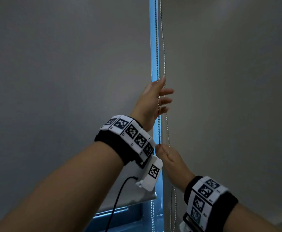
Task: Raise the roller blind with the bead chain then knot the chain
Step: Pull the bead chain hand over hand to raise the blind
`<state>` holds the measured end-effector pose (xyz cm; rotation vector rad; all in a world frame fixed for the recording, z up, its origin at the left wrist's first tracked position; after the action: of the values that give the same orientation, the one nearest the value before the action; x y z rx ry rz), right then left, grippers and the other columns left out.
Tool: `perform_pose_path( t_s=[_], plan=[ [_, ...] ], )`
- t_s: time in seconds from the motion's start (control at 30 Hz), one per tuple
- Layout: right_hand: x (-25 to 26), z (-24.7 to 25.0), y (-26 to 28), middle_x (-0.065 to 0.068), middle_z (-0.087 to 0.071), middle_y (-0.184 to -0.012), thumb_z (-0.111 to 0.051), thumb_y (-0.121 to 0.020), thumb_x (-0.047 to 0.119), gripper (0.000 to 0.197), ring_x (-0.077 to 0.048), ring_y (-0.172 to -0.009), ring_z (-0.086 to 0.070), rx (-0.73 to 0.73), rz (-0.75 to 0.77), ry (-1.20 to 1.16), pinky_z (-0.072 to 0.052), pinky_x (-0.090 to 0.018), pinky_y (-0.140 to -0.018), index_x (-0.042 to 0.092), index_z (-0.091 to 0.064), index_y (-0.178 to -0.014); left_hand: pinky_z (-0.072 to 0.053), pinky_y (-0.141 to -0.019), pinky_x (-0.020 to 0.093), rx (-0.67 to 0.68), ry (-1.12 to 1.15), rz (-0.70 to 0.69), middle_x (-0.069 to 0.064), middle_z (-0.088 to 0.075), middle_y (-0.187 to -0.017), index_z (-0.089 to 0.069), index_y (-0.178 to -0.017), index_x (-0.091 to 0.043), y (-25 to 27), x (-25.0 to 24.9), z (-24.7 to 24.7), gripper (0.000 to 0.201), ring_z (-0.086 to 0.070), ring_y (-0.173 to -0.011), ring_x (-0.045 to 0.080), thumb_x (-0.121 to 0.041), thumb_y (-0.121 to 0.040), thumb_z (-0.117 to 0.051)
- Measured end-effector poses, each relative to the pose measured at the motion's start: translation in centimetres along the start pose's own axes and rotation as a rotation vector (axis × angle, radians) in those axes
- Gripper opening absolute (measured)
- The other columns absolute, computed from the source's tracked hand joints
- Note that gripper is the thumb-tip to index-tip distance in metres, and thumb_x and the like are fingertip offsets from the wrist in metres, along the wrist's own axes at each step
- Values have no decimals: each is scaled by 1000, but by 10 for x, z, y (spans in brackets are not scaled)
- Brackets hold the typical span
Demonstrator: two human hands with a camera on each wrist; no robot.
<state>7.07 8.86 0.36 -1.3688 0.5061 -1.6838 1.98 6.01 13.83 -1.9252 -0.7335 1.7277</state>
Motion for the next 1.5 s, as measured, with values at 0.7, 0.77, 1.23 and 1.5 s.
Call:
perform_pose_path(
  t_s=[0.7,0.77,1.23,1.5],
  plan=[
    [71,45,-71,-6,-62,-88,-35,-101,26,18,-19,-71,-60,-102,-64,-414,-49,-23,-59,13,-46,-107,-21,-37,16,-32,-92,140,-9,-28,-45,-32,-56,-21,67,98,12,44,-23,-36,6,-28,-99,-36],
    [84,46,-78,-6,-61,-86,-37,-100,29,20,-19,-63,-58,-77,-79,-418,-50,-27,-56,13,-45,-109,-22,-38,17,-5,-154,160,-5,-28,-47,-32,-57,-19,81,110,11,42,-23,-38,7,-25,-99,-35],
    [58,33,-44,2,-26,-52,-32,-101,30,38,-5,-37,-21,-123,-53,-314,-22,-17,-37,14,-33,-66,-45,-71,31,155,-63,296,13,-66,-82,-66,-92,-12,92,154,19,80,-62,-74,19,-71,-84,-14],
    [24,8,-13,12,-34,-46,-35,-101,25,39,0,-40,-27,-70,-19,-223,-25,-20,-45,21,-38,-63,-49,-68,30,79,-14,53,6,-64,-88,-56,-105,-17,17,38,5,49,-66,-76,18,-51,-98,-22]
  ],
)
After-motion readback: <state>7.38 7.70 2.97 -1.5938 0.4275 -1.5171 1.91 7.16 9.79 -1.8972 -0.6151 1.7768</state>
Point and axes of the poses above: each hand's wrist, its own y-axis away from the middle knuckle, its own z-axis out of the back of the hand, x = y × z, the point moved 9 cm from there along -y, towards the middle knuckle
